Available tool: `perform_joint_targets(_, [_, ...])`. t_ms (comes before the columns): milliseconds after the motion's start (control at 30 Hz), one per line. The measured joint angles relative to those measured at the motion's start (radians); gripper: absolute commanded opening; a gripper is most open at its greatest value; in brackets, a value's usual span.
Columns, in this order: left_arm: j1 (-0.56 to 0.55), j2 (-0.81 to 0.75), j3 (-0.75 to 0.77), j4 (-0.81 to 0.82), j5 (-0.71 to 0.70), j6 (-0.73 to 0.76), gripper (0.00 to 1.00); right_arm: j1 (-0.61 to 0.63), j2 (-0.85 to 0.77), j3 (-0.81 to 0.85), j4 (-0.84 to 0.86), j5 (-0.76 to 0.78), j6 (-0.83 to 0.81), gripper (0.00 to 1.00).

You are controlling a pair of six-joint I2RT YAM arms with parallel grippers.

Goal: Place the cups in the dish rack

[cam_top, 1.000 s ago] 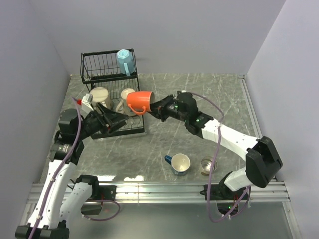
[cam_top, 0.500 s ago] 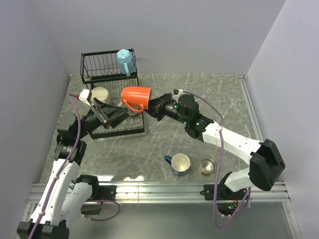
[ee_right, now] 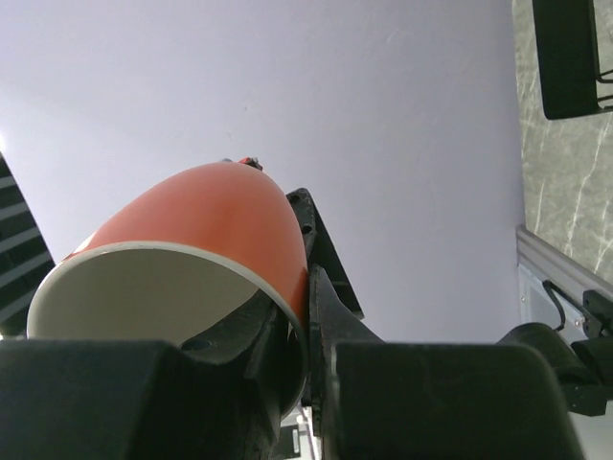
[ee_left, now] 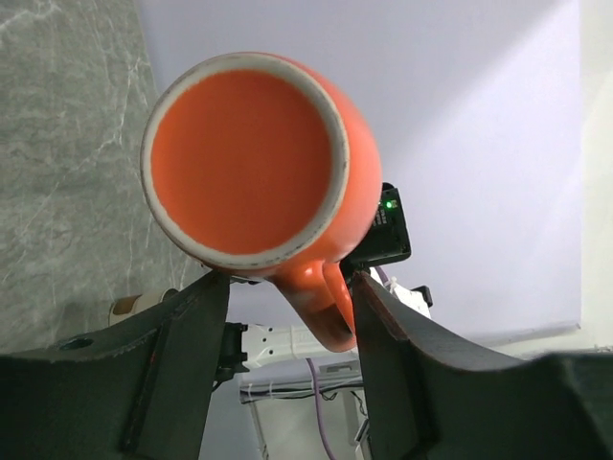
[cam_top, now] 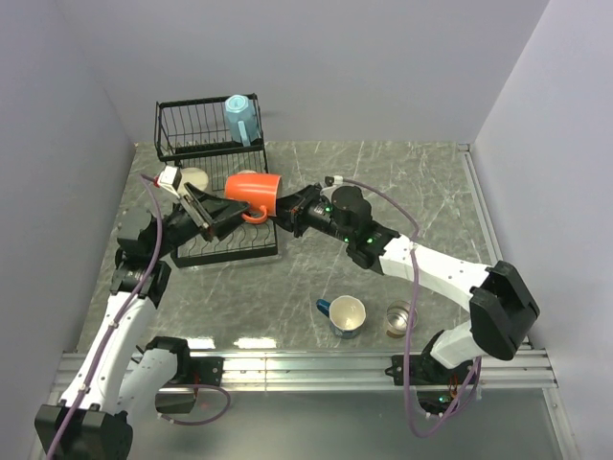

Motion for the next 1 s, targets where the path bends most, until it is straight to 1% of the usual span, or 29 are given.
perform_joint_targets(100, [0.0,0.022,0.005,-0.005,0.006,0.007,0.52,0.003,0.004,0.001,0.002,0.015,-0.005,0.0])
perform_joint_targets(133, [0.0,0.028,0.01,-0.008,0.009,0.009,0.47,0.003,0.006,0.001,0.002,0.022,-0.009,0.0])
perform_joint_targets(167, [0.0,0.033,0.014,-0.011,0.01,0.008,0.35,0.003,0.008,0.001,0.005,0.03,-0.013,0.0])
perform_joint_targets(233, [0.002,0.035,0.017,-0.015,0.015,-0.003,0.21,0.002,0.011,0.002,0.006,0.051,-0.038,0.0])
perform_joint_targets(267, [0.002,0.035,0.017,-0.015,0.017,-0.007,0.06,0.001,0.014,0.002,0.005,0.059,-0.051,0.0])
perform_joint_targets(300, [0.003,0.036,0.021,-0.022,0.018,-0.023,0.0,0.001,0.018,0.002,0.011,0.062,-0.055,0.0])
perform_joint_targets(400, [0.006,0.046,0.035,-0.045,0.019,-0.058,0.0,0.0,0.03,0.004,0.047,0.081,-0.08,0.0])
perform_joint_targets(533, [0.008,0.047,0.077,-0.113,0.01,-0.013,0.0,0.0,0.042,0.018,0.061,0.077,-0.092,0.0])
perform_joint_targets(600, [0.008,0.049,0.119,-0.186,-0.001,0.035,0.0,0.0,0.047,0.033,0.059,0.072,-0.104,0.2])
perform_joint_targets(633, [0.008,0.05,0.143,-0.225,-0.006,0.063,0.0,0.0,0.048,0.042,0.056,0.068,-0.113,0.32])
perform_joint_targets(667, [0.008,0.05,0.164,-0.259,-0.011,0.095,0.0,0.0,0.05,0.051,0.052,0.065,-0.118,0.51])
perform_joint_targets(700, [0.007,0.05,0.183,-0.297,-0.015,0.148,0.0,0.0,0.05,0.061,0.045,0.054,-0.115,0.56])
perform_joint_targets(733, [0.003,0.05,0.203,-0.335,-0.031,0.202,0.0,0.002,0.05,0.07,0.035,0.041,-0.12,0.64])
perform_joint_targets(800, [0.0,0.051,0.223,-0.4,-0.048,0.279,0.0,0.004,0.05,0.075,0.028,0.023,-0.127,0.67])
perform_joint_targets(900, [0.002,0.048,0.245,-0.483,-0.096,0.369,0.0,-0.004,0.05,0.073,-0.012,0.013,-0.129,0.68])
perform_joint_targets(1000, [0.002,0.041,0.246,-0.542,-0.142,0.425,0.0,-0.012,0.05,0.056,-0.031,0.006,-0.136,0.68])
